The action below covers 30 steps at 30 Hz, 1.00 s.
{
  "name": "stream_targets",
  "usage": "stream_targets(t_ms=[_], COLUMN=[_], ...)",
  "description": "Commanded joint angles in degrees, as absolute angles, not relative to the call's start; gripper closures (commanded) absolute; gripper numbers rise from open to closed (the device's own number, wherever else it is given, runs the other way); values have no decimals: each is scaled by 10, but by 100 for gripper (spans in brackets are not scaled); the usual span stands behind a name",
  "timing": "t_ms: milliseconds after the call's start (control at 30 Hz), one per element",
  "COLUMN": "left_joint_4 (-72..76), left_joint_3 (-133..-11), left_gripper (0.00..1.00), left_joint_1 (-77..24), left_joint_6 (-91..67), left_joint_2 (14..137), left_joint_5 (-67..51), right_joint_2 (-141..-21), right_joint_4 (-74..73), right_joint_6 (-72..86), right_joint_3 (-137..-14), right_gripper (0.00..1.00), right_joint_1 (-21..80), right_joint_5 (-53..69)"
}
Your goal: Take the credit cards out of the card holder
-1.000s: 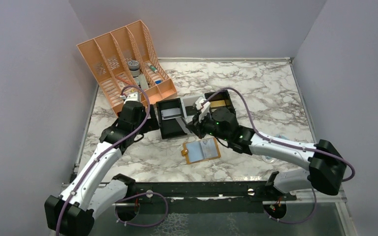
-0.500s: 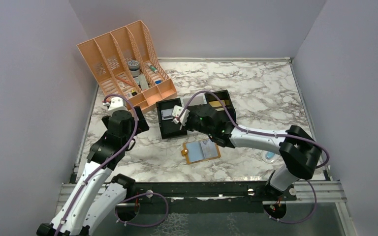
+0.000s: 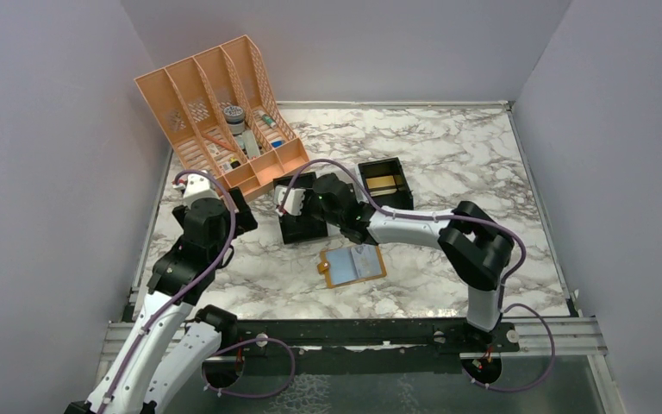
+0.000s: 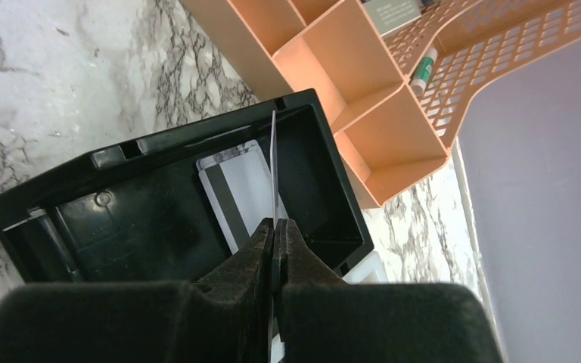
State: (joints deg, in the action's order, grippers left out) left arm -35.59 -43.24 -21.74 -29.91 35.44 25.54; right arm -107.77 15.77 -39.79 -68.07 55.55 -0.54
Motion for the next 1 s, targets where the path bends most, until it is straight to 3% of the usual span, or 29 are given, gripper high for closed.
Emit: stream_targets(t_ms=[0, 967], left_joint_4=[-362, -361], left_joint_3=[-424, -425], left_gripper=[1, 1], left_joint_1=[-214, -214], left_joint_6=[-294, -295], left_joint_2=[341, 359], left_joint_5=[276, 269], right_joint_2=[-1116, -1237], right_joint_4=[131, 58], right_joint_6=[-448, -561], right_joint_3=[-720, -833], right_gripper=[99, 98], right_joint_1=[560, 525], right_joint_5=[-39, -22])
